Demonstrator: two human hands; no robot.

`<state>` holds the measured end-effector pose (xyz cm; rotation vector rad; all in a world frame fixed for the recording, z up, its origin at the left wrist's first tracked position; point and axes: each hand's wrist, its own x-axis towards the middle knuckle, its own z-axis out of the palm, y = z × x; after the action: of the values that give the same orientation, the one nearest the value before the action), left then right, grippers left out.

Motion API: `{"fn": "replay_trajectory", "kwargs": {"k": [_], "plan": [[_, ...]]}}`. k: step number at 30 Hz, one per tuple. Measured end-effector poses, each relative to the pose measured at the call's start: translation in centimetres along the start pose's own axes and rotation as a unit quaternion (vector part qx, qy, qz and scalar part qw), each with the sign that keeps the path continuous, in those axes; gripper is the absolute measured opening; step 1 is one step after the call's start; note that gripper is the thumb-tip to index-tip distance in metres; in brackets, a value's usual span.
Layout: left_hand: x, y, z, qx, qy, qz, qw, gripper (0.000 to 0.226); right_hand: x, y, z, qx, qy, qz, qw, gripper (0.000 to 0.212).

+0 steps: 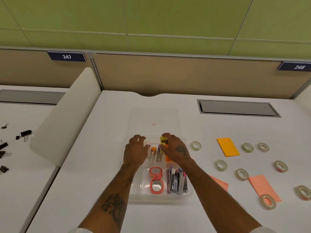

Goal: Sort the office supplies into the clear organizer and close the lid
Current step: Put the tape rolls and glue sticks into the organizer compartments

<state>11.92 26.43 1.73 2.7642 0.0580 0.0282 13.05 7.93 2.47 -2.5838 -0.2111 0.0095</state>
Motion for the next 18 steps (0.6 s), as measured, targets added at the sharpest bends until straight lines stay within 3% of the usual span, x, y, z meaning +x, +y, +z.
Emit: {"fn": "replay_trajectory", "kwargs": {"k": [12, 15, 18], "plan": [[-0.5, -1.8, -0.4, 0.161, -0.013, 0.044, 0.986, 0.081, -0.2, -0.7, 0.5, -0.100, 0.012, -0.004, 0.995, 0.057], [-0.8, -1.8, -0.7, 0.175, -0.010, 0.051, 0.983, 0.098, -0.4, -0.3, 0.0, -0.139, 0.014, 0.002, 0.990, 0.066], [-1.0, -1.7, -0.7, 0.190, -0.008, 0.057, 0.980, 0.089, -1.1, 0.4, -0.4, -0.190, 0.010, 0.004, 0.982, 0.077]]}}
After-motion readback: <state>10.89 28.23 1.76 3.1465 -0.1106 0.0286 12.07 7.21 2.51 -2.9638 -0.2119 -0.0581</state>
